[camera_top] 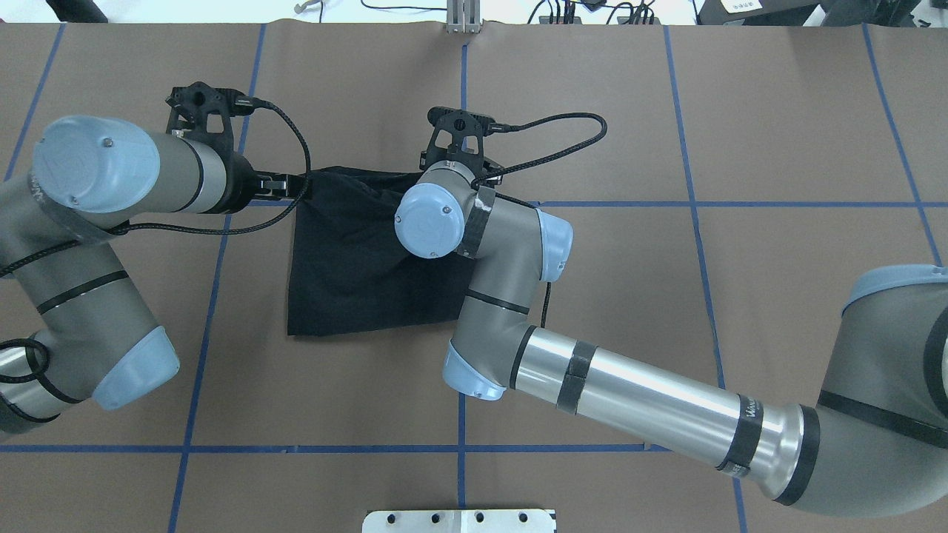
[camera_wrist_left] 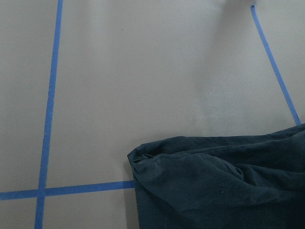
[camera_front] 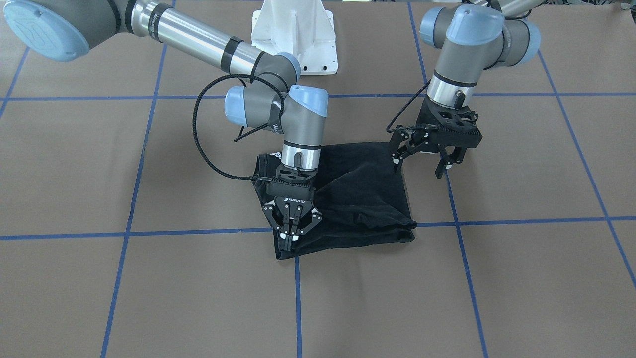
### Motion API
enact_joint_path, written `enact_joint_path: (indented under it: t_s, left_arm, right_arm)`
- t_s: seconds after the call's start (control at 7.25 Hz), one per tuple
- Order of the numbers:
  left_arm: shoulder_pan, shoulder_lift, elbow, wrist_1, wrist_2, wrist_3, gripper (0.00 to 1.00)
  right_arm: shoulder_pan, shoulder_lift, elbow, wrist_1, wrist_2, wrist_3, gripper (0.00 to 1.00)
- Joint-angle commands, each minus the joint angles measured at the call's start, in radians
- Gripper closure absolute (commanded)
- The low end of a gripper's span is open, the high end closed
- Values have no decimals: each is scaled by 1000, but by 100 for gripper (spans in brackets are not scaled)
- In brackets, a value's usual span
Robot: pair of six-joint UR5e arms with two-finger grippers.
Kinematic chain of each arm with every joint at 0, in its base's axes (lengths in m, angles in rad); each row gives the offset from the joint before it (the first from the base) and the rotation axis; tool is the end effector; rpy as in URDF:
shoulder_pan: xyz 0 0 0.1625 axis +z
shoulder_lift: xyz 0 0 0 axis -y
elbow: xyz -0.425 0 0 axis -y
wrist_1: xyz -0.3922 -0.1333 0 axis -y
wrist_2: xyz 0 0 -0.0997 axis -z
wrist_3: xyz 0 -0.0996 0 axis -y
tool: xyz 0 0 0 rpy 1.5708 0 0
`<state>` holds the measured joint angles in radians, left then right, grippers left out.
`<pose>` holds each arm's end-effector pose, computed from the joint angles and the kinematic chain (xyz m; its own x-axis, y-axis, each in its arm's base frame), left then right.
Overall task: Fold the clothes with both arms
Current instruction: 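Lower the folded edge onto the far end and open both grippers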
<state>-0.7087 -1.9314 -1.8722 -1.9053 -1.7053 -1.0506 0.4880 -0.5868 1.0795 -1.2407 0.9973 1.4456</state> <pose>0.3747 -0.4792 0.2890 0.6360 0.1036 -0.7647 0.2805 0.8922 0.3541 -0.6440 -0.5540 0.1961 0.6891 0.2470 0.6812 -0.6643 0.5909 0.4577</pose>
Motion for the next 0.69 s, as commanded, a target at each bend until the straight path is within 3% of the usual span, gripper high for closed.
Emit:
enact_joint_path:
  t_s: [0.0,0.14,0.28,0.41,0.55]
  left_arm:
    - [0,0,-1,0,-1,-2,0]
    - [0,6,-1,0,-1,-2,0]
    - [0,18,-10,0,-1,0,0]
    - [0,29,-16,-1,-16,0,0]
    - [0,34,-28,0,-20,1,0]
  right_arm:
    - [33,13,9,4,77,-1,100]
    - [53,2,45,-11,245,-8,78]
    - [61,-19,90,-66,358,-16,13]
    - [64,-78,215,-157,406,-45,2]
    - [117,-144,376,-309,595,-164,1]
